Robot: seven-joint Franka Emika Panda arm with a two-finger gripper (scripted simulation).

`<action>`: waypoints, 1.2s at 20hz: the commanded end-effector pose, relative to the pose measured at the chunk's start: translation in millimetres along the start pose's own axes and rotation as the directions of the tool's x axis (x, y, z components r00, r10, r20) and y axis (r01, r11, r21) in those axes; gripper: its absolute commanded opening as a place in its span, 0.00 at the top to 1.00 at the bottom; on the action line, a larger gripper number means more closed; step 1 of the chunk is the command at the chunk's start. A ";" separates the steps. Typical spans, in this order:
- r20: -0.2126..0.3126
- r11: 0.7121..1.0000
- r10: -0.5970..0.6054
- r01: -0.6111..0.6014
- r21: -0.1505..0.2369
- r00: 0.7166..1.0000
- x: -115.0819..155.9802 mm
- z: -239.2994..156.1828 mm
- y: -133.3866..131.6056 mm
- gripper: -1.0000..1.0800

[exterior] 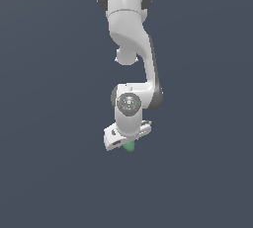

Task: Pick up the object and move it to a goal position.

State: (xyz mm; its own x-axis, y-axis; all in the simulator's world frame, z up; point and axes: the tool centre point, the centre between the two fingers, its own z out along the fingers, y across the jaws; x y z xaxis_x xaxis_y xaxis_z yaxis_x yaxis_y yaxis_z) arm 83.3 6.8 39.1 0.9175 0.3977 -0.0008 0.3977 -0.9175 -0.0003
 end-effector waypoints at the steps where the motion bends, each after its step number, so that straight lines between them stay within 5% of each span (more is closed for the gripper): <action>1: -0.001 1.000 0.000 0.000 0.000 1.000 0.4 -0.2 0.1 1.00; 14: -0.001 1.000 0.000 0.000 0.000 1.000 3.8 -7.2 -10.5 1.00; 24: -0.001 1.000 0.000 0.000 -0.001 1.000 31.2 -59.5 -90.4 1.00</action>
State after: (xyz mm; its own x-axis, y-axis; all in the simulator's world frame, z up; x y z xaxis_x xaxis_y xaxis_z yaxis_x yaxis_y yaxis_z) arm 77.5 86.1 88.6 0.9176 0.3975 -0.0008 0.3975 -0.9176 0.0003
